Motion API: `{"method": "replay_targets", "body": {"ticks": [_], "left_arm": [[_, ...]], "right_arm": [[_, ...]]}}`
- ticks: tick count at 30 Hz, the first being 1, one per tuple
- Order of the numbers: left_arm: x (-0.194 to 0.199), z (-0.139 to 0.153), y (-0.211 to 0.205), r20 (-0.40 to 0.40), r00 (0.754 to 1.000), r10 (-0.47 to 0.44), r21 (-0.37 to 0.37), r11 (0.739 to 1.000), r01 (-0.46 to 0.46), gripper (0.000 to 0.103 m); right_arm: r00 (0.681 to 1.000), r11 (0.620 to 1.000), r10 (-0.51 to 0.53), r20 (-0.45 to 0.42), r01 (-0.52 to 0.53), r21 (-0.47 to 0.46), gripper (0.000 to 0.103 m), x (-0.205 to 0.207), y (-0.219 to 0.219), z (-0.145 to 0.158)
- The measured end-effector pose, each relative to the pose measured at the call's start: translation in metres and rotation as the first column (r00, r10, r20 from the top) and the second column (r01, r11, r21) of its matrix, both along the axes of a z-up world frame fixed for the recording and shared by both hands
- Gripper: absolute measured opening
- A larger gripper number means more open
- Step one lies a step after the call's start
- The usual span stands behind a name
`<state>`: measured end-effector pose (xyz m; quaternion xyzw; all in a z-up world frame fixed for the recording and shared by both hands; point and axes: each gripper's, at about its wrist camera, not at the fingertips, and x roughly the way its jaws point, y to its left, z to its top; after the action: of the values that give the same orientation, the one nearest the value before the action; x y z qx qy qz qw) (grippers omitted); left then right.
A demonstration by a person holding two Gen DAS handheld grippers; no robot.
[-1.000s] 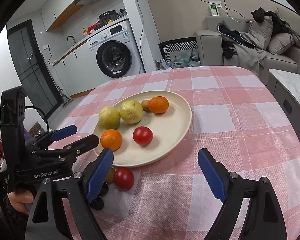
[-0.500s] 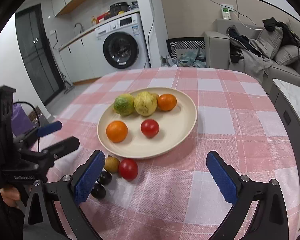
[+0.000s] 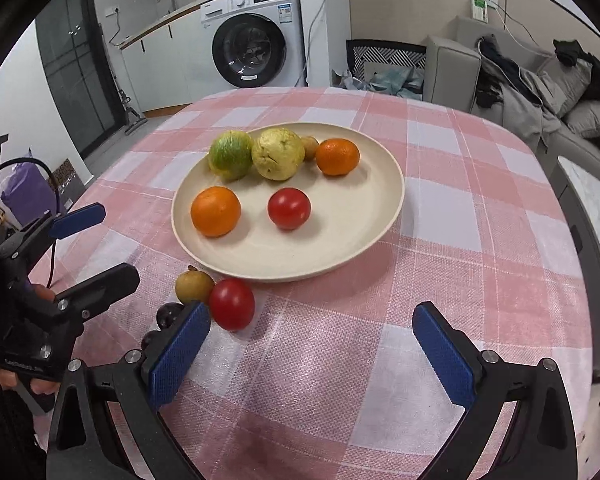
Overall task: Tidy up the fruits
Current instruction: 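Move the right tool to the second red tomato and close on it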
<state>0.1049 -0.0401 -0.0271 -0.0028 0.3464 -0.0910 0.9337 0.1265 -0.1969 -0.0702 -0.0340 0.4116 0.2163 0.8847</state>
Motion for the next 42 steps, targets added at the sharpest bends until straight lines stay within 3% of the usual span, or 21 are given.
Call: {"method": "replay_targets", "body": {"ticks": [6, 8, 11, 15, 20, 25, 32, 42], "left_arm": [[0.002, -0.001, 0.002, 0.001, 1.0, -0.001, -0.016, 1.0, 0.001, 0.103], [0.004, -0.001, 0.003, -0.003, 1.0, -0.004, -0.019, 1.0, 0.004, 0.102], [0.005, -0.002, 0.004, -0.008, 1.0, 0.0, -0.021, 1.0, 0.0, 0.102], [0.005, -0.003, 0.004, -0.007, 1.0, -0.001, -0.019, 1.0, 0.0, 0.103], [0.004, -0.002, 0.004, -0.008, 1.0, 0.0, -0.019, 1.0, 0.0, 0.103], [0.004, -0.002, 0.004, -0.008, 1.0, 0.0, -0.018, 1.0, 0.0, 0.102], [0.006, -0.004, 0.005, -0.015, 1.0, 0.002, -0.023, 1.0, -0.003, 0.102], [0.008, -0.005, 0.006, -0.022, 1.0, 0.006, -0.029, 1.0, -0.007, 0.102]], "right_arm": [[0.999, 0.999, 0.041, -0.006, -0.041, 0.007, 0.098, -0.004, 0.01, -0.007], [0.998, 0.998, 0.062, -0.019, -0.062, -0.007, 0.086, -0.005, 0.017, -0.011], [0.997, 0.995, 0.076, -0.029, -0.078, -0.056, 0.077, -0.006, 0.027, -0.017], [0.994, 0.992, 0.108, -0.02, -0.11, -0.061, 0.073, -0.01, 0.036, -0.018], [0.99, 0.988, 0.139, -0.007, -0.14, -0.063, 0.054, -0.016, 0.044, -0.017], [0.987, 0.986, 0.158, 0.0, -0.158, -0.047, 0.047, -0.019, 0.046, -0.015], [0.987, 0.987, 0.158, 0.002, -0.158, -0.039, 0.028, -0.017, 0.044, -0.014], [0.985, 0.985, 0.171, 0.002, -0.171, 0.003, 0.027, -0.018, 0.04, -0.013]]}}
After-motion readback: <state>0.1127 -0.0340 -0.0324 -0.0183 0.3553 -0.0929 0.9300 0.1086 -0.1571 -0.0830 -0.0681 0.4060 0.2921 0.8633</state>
